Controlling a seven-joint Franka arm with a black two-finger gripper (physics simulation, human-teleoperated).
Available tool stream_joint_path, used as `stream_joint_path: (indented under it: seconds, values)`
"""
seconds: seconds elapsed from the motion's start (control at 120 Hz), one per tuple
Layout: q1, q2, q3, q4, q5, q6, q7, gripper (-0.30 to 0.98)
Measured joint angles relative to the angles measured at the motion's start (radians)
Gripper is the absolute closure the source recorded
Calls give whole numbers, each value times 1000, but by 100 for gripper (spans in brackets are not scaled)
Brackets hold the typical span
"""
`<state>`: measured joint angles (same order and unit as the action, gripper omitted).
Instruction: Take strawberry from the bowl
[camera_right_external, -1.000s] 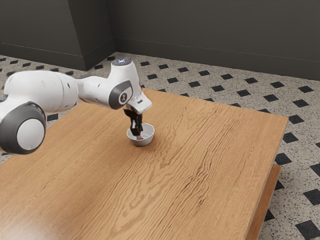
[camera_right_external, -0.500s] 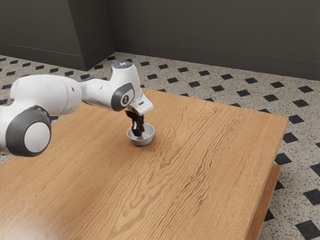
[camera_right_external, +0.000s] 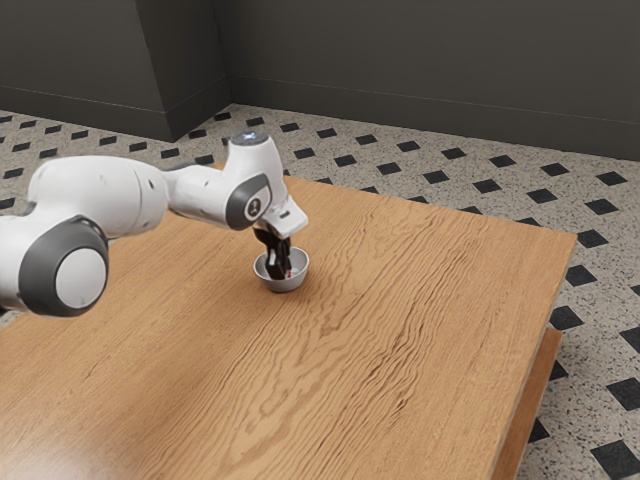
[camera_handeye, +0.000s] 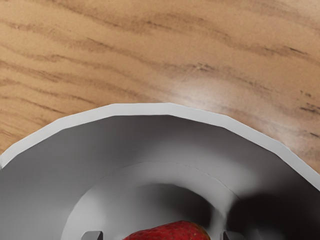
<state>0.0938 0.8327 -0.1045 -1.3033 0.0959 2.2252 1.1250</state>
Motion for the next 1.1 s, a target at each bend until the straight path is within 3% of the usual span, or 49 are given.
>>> stream_joint_path:
  seconds: [0.292, 0.575, 0.692, 0.842, 0.908, 1.1]
  values:
    - [-9, -12, -1, -1, 4, 13, -1, 64]
    - [-91, -254, -7, -99, 10, -47, -25, 74]
    - [-162, -219, -35, -63, 10, -51, -42, 76]
    - [-183, -105, -90, 23, 10, -14, -63, 77]
    - [-183, -77, -99, 59, 9, -5, -69, 75]
    - [-189, -71, -99, 66, -1, -1, -74, 35]
